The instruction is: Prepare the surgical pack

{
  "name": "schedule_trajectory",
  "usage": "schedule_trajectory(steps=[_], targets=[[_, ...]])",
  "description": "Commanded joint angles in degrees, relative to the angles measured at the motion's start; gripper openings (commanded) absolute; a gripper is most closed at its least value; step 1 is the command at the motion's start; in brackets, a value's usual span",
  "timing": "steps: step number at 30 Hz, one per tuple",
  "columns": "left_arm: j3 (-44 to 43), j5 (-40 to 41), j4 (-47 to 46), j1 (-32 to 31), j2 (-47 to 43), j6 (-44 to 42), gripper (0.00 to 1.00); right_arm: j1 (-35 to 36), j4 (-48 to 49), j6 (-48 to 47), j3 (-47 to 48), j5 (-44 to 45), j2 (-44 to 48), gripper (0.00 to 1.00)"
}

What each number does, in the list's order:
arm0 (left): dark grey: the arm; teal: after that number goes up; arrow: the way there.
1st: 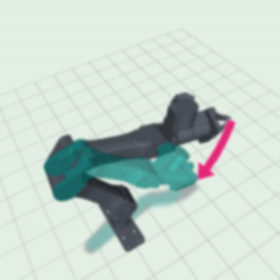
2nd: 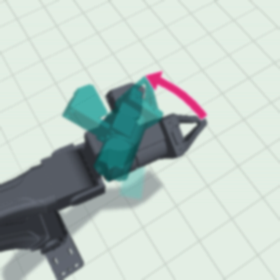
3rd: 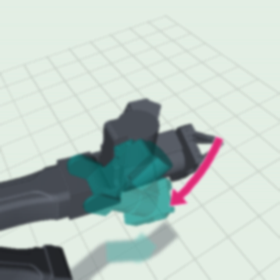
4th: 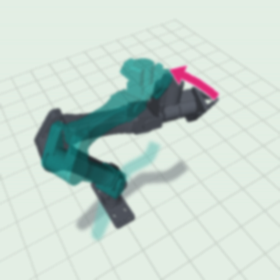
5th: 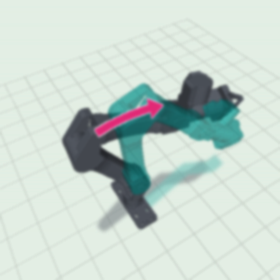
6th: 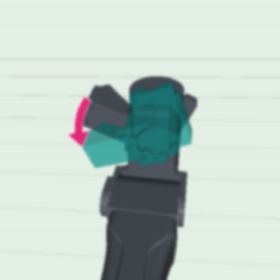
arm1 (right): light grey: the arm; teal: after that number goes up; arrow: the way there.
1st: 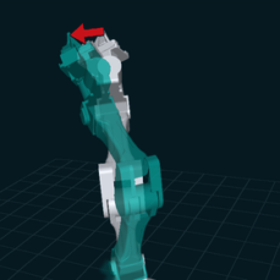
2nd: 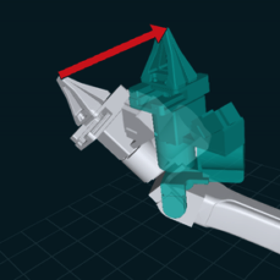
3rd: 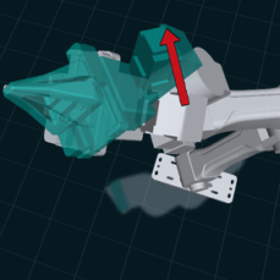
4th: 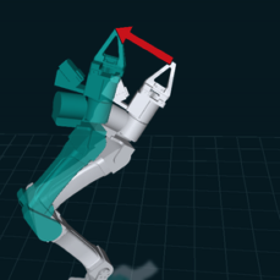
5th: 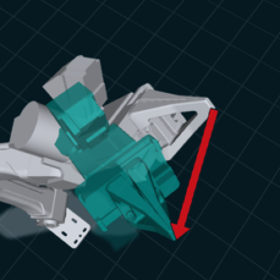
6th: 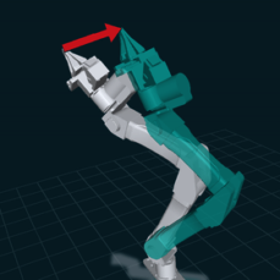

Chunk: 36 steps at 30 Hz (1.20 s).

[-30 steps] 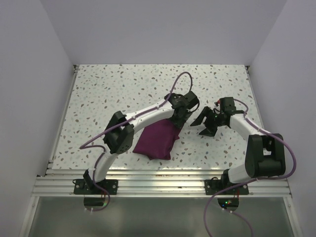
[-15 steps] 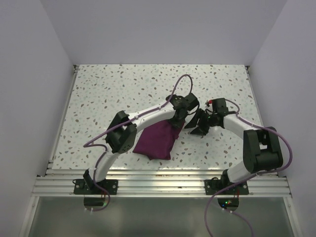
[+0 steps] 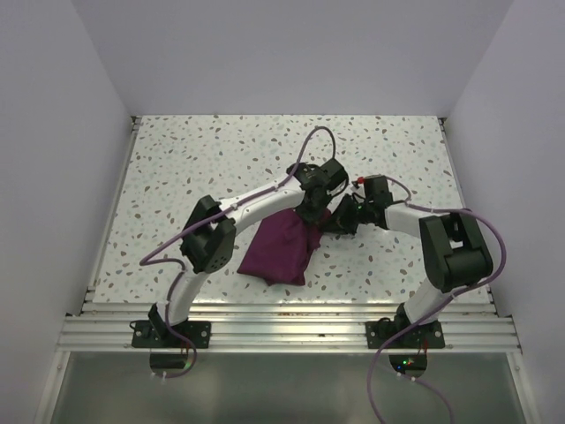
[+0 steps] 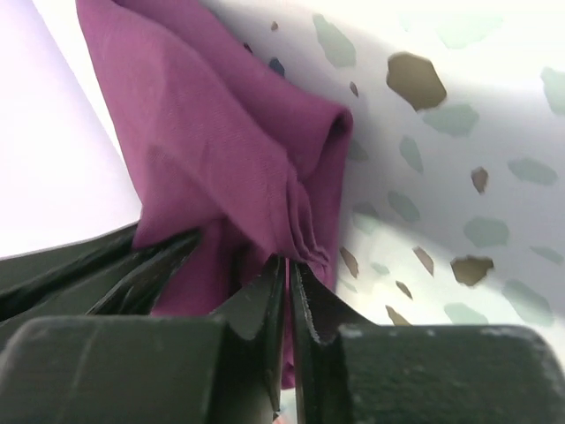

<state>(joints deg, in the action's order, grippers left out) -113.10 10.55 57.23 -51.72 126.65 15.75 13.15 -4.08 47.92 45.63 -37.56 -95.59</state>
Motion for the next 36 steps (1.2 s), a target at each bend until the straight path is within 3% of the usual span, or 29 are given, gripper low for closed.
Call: schedule_trajectory(steps=[1, 8, 10, 14, 17, 19, 29, 36], targets=[[-0.28, -3.60, -1.95, 1.10, -5.09, 1.04, 0.00, 1.09, 6.71, 2.52, 0.34, -2.43, -1.61, 0.07], [-1.33, -10.27, -3.00, 1.98, -5.97, 0.86, 0.00, 6.36, 12.59, 5.86, 1.04, -0.15, -4.16, 0.00], [-2.03, -13.26, -3.79, 2.15, -6.15, 0.95, 0.00, 9.59, 16.54, 8.23, 0.78, 2.65, -5.65, 0.00], [-3.09, -18.62, -5.29, 2.42, -6.15, 1.48, 0.00, 14.88, 36.02, 19.38, -3.26, 11.68, -8.03, 0.00], [-3.45, -20.38, -5.64, 2.94, -6.41, 2.01, 0.00, 16.12, 37.65, 19.23, -2.57, 12.70, -10.75, 0.00], [-3.09, -20.39, -5.47, 3.64, -6.85, 2.09, 0.00, 14.81, 34.16, 16.95, -1.69, 12.25, -9.80, 0.00], [3.14, -20.83, -7.05, 8.57, -10.90, 2.18, 0.00, 11.46, -1.86, -6.06, 1.31, 11.37, 4.69, 0.01], [3.41, -22.23, -7.49, 8.75, -11.16, 1.83, 0.00, 10.14, -6.21, -7.85, 0.08, 10.50, 11.30, 0.02]])
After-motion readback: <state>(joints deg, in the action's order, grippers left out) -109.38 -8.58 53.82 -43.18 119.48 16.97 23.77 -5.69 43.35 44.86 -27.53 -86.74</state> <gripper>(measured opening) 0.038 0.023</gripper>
